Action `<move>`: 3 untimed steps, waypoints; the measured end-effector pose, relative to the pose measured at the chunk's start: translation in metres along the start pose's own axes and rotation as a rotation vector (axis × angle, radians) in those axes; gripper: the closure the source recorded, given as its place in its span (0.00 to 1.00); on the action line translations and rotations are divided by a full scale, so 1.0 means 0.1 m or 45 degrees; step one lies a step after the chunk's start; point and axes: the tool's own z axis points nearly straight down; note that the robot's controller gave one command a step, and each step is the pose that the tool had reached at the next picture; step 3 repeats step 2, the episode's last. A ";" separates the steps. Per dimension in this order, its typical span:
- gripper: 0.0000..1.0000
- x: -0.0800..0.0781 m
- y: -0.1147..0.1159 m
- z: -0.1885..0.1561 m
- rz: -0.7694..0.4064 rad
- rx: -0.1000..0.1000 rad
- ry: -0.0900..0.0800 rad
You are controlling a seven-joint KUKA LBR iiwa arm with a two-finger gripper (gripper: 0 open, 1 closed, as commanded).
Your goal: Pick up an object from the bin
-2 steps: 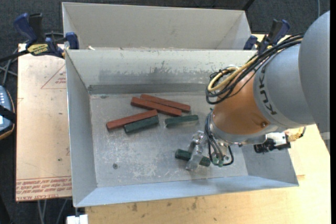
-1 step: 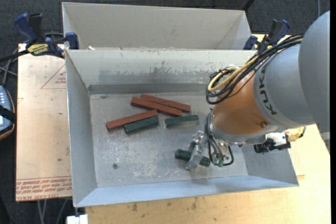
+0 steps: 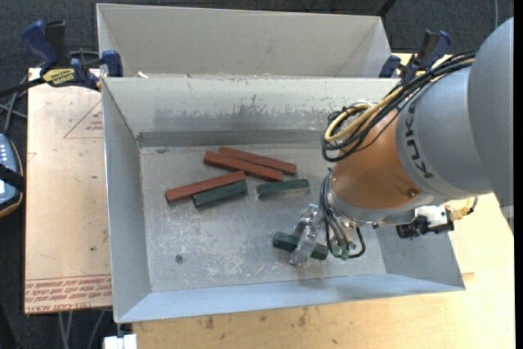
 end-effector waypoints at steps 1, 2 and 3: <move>1.00 0.00 0.00 -0.13 -0.001 0.000 0.001; 1.00 -0.01 0.00 -0.22 -0.001 -0.002 -0.004; 1.00 -0.01 0.00 -0.22 -0.001 -0.002 -0.004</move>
Offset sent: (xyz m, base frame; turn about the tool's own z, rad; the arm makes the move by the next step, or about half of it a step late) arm -0.0001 0.0001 0.0357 0.0000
